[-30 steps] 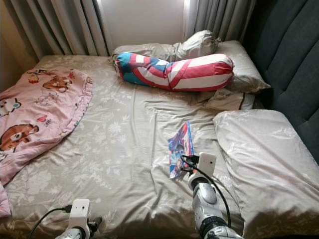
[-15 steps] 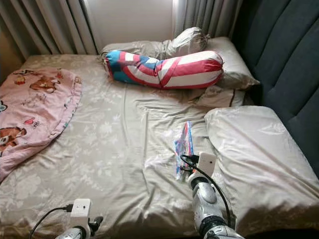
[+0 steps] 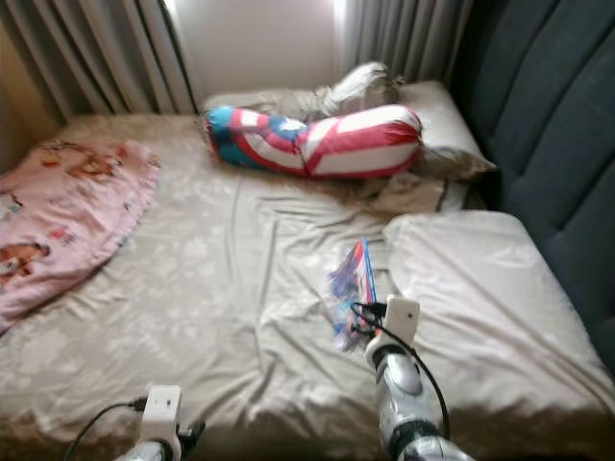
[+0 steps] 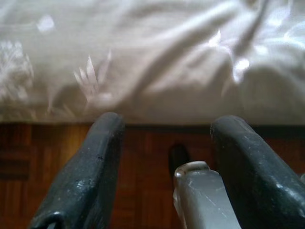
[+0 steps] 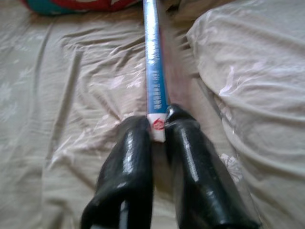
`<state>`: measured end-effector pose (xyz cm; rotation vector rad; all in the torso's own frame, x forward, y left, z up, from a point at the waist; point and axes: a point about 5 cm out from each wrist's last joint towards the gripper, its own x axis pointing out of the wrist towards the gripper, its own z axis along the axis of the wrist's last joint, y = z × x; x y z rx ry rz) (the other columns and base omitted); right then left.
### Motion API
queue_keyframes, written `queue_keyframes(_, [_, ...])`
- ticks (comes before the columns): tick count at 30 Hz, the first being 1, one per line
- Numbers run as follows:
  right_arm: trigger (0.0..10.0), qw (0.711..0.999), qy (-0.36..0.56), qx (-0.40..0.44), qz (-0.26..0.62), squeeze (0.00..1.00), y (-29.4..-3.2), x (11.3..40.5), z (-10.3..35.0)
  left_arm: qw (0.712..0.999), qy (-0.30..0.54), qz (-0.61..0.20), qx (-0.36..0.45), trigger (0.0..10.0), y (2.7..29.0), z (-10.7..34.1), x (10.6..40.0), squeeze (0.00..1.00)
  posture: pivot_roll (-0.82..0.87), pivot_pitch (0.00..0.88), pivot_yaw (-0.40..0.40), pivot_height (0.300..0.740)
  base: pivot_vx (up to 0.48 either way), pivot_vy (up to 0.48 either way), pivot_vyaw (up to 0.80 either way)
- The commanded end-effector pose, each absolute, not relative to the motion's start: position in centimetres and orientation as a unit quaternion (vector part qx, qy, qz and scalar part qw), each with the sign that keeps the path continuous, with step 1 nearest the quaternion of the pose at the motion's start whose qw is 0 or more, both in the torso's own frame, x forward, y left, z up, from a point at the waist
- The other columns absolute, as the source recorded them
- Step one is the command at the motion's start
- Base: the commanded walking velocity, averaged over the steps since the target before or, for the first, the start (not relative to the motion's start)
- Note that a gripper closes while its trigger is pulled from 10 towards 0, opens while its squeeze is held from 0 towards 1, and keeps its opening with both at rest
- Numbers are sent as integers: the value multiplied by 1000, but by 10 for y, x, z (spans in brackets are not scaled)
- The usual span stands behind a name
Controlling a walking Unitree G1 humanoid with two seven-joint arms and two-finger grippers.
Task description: Clean up the room
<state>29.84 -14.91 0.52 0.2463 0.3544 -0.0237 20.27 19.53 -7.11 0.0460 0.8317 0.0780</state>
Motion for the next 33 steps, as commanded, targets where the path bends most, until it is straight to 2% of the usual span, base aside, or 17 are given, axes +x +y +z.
queue_keyframes(1, [10000, 981, 152, 120, -5, 0, -147, 306, 15, 913, 404, 42, 24, 10000, 198, -71, 202, 0, -75, 22, -22, 740, 0, 0, 0])
queue_keyframes(33, [10000, 982, 149, 119, 3, 0, -145, 306, 16, 907, 417, 50, 28, 10000, 204, -74, 196, 0, -78, 23, -21, 740, 0, 32, 0])
